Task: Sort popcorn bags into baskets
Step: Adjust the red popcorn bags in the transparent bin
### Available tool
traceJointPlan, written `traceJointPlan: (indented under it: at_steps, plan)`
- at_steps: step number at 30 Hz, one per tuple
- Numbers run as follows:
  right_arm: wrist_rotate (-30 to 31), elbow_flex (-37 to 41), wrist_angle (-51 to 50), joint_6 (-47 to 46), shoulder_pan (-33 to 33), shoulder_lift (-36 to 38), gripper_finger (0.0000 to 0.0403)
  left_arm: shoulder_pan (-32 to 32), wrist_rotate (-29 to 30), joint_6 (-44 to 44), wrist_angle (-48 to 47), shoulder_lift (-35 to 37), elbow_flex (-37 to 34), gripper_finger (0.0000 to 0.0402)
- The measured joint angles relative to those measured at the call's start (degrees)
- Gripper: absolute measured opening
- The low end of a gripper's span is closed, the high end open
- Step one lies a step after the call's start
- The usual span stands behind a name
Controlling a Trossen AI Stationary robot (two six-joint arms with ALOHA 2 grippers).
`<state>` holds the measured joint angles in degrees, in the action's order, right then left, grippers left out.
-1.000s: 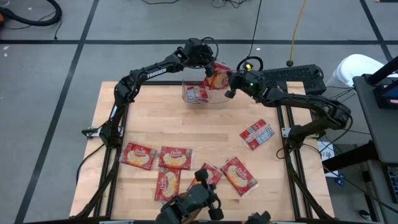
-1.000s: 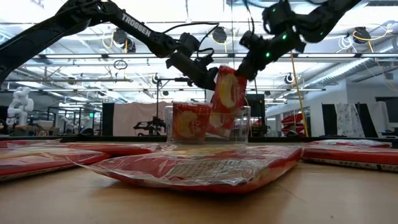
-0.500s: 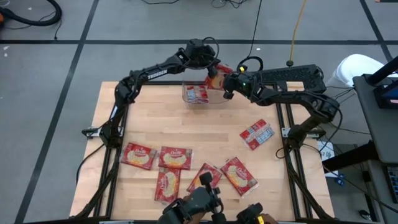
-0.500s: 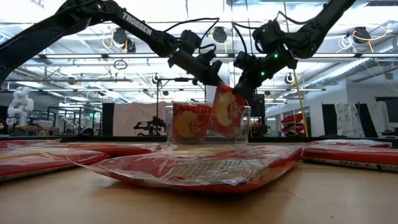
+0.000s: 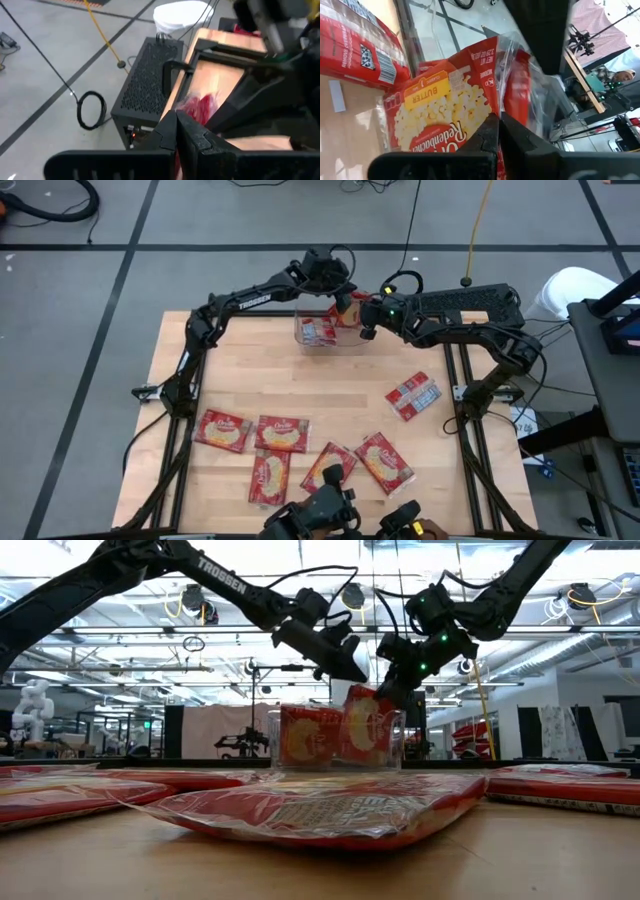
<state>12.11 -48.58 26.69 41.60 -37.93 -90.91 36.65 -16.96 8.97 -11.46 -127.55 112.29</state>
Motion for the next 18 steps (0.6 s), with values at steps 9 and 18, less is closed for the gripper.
traceJointPlan:
  at_steps: [9,18]
  plan:
    - [3.8,0.0,1.1,2.2,-0.1,0.0,0.0,0.4,0.0,2.0,-0.5,0.0,0.0,0.0004]
    - [6.1,0.0,4.8,6.1,0.2,0.0,0.0,0.4,-0.8,0.1,4.3,0.0,0.0,0.0008]
